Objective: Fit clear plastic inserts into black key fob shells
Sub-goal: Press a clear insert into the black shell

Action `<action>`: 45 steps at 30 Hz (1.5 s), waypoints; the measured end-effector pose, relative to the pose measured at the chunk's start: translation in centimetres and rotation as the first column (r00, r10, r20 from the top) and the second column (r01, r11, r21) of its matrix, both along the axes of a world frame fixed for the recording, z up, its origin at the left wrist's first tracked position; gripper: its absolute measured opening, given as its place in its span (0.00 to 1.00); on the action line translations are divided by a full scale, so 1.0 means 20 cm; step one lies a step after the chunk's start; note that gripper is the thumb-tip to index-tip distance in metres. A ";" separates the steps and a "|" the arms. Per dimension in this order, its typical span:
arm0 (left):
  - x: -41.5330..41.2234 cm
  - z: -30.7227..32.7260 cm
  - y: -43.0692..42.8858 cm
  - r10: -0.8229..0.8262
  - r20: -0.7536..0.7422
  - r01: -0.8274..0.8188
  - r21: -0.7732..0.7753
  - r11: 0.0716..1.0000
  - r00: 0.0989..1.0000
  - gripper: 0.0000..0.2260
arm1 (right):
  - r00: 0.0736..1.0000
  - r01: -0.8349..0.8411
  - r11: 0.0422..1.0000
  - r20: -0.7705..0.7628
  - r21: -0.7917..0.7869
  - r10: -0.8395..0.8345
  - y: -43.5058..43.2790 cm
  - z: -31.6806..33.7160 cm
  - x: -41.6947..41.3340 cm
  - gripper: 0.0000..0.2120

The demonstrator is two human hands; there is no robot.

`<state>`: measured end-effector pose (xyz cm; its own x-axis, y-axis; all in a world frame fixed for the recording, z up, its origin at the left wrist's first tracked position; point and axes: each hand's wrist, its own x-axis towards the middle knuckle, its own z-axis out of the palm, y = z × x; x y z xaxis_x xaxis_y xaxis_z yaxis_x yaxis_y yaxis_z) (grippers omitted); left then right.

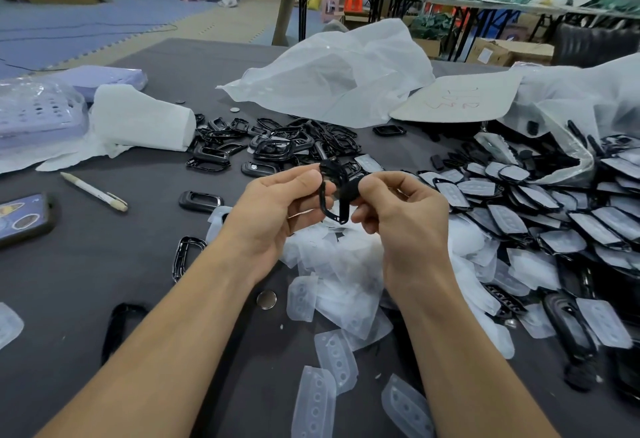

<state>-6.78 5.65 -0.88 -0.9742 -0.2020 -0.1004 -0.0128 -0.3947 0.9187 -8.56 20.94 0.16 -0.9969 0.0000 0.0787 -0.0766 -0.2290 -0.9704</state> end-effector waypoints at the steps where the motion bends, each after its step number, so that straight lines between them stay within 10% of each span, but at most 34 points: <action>1: 0.00 0.00 0.00 0.001 -0.001 -0.001 -0.007 1.000 1.000 0.07 | 1.000 -0.013 1.000 -0.020 0.008 0.014 0.00 0.00 0.00 0.14; 16: 0.03 0.00 0.01 -0.159 0.009 0.158 -0.169 0.973 0.987 0.10 | 0.996 -0.056 0.982 -0.061 0.183 0.068 -0.01 -0.02 -0.02 0.09; 23: 0.03 -0.02 0.01 -0.321 -0.116 0.314 -0.079 0.946 0.940 0.28 | 0.999 0.027 0.996 0.044 0.080 -0.031 0.02 0.00 -0.02 0.14; 29: 0.01 -0.04 0.02 -0.072 -0.114 0.066 -0.057 0.996 0.991 0.23 | 0.988 0.027 0.994 0.151 -0.103 -0.011 0.04 0.02 -0.04 0.14; 39: 0.01 -0.06 0.11 0.083 -0.246 -0.189 -0.445 0.875 0.966 0.18 | 0.960 0.279 0.878 -0.079 0.388 -0.270 -0.01 -0.04 -0.02 0.09; 45: 0.05 -0.05 0.18 0.089 -0.311 -0.279 -0.649 0.708 0.946 0.21 | 0.982 0.111 0.978 0.130 0.176 -0.135 -0.01 -0.04 -0.04 0.16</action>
